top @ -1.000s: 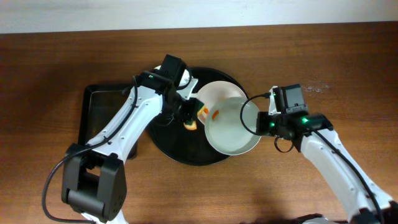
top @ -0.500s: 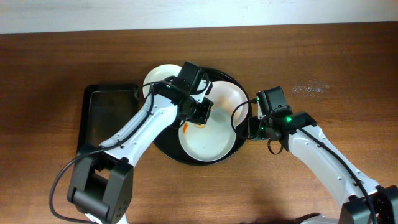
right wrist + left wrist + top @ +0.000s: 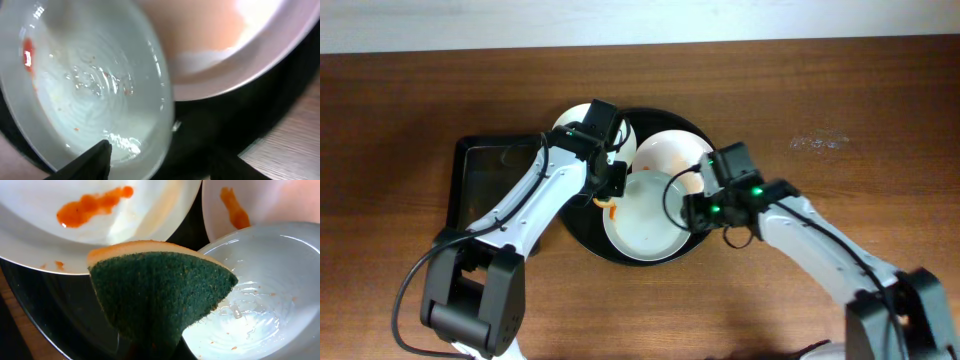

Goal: Clean dirty plates on tray and stack at the side

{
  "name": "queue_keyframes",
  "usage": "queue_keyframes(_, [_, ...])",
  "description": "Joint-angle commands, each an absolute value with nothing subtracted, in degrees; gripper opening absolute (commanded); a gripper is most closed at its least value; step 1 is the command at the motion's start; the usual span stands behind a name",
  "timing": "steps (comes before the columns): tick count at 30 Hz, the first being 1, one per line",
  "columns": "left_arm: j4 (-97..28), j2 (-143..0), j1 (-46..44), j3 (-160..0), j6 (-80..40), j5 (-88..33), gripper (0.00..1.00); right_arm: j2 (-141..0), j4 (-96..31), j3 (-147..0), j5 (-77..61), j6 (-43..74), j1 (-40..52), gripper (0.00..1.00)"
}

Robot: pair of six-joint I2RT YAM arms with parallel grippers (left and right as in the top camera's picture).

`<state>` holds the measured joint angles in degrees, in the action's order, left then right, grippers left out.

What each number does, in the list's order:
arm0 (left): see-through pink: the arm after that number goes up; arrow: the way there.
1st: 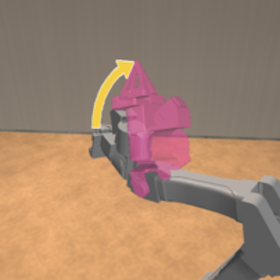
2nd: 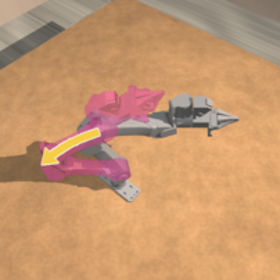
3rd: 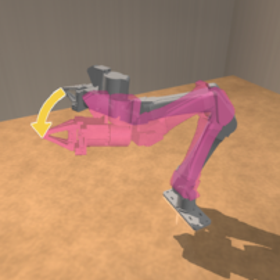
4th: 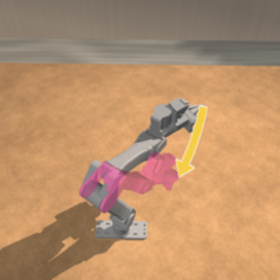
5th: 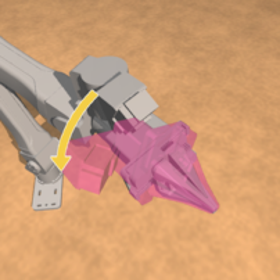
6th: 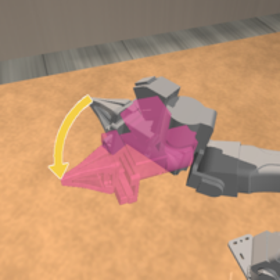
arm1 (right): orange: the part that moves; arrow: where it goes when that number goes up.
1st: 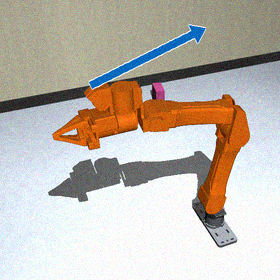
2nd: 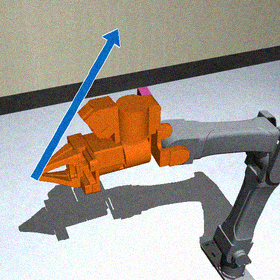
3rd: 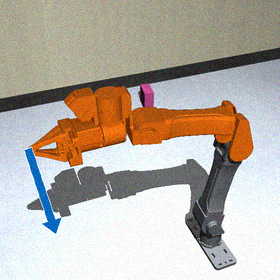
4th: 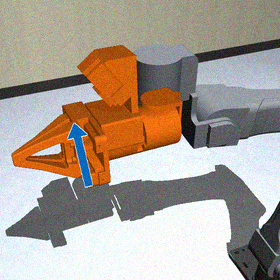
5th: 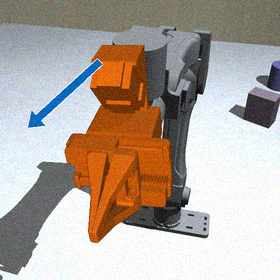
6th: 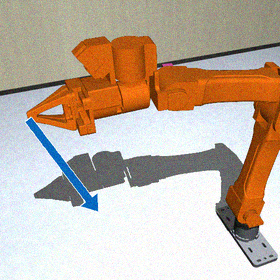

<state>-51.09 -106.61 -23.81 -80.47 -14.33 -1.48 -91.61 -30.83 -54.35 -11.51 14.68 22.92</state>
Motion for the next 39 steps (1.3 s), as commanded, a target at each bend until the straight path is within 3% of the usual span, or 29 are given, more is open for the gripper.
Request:
queue_keyframes(1, [-49.17,-105.21,-23.55,-76.64,-13.21,-1.06,0.0,-95.29,-29.87,-55.53,-9.23,19.44,24.1,0.63])
queue_keyframes(10, [-41.34,-105.21,-23.59,-71.96,-13.63,1.3,0.0,-98.06,-26.24,-55.09,-10.37,23.16,24.1,0.55])
queue_keyframes(13, [-38.83,-105.21,-23.62,-68.75,-13.63,1.28,0.0,-98.02,-24.56,-54.5,-16.93,23.42,24.1,0.54])
queue_keyframes(16, [-38.76,-105.21,-23.62,-68.4,-13.63,1.23,0.0,-97.76,-24.34,-54.5,-19.88,23.42,23.99,0.45])
queue_keyframes(18, [-38.76,-105.21,-23.62,-68.38,-13.63,1.21,0.0,-97.12,-24.18,-54.54,-21.67,23.42,23.99,0.46])
queue_keyframes(21, [-38.33,-105.21,-23.64,-68.38,-13.63,0.78,0.0,-95.81,-23.68,-54.54,-23.64,23.44,24.05,0.59])
queue_keyframes(22, [-38.35,-105.21,-23.64,-68.38,-13.63,0.8,0.0,-95.88,-23.7,-54.54,-23.51,23.38,24.1,0.53])
queue_keyframes(23, [-38.26,-105.21,-23.64,-68.2,-13.63,0.78,0.0,-95.9,-23.53,-54.54,-23.33,22.81,24.1,0.25])
queue_keyframes(24, [-37.95,-105.21,-23.64,-67.81,-13.63,0.6,0.0,-95.9,-23.29,-54.54,-23.35,22.81,24.1,0.11])
queue_keyframes(26, [-37.89,-105.21,-23.64,-67.4,-13.63,-0.49,0.0,-95.9,-23.05,-54.54,-23.33,22.81,24.1,0.12])
queue_keyframes(28, [-37.74,-105.21,-23.64,-67.31,-13.63,-0.89,0.0,-95.88,-23.27,-54.54,-23.4,22.81,24.1,0.24])
queue_keyframes(29, [-37.63,-105.21,-23.64,-67.33,-13.63,-0.89,0.0,-95.88,-23.9,-54.54,-23.35,22.79,24.1,0.24])
queue_keyframes(30, [-37.54,-105.21,-23.64,-67.33,-13.63,-0.93,0.0,-95.88,-25.17,-54.54,-22.79,22.81,24.1,0.23])
queue_keyframes(33, [-37.56,-105.21,-23.64,-67.33,-13.63,-0.91,0.0,-95.94,-27.22,-54.52,-18.15,22.81,25.65,0.04])
queue_keyframes(39, [-36.4,-104.73,-23.62,-67.59,-13.63,-0.89,0.0,-95.92,-26.81,-54.54,-11.14,22.81,28.45,0.04])
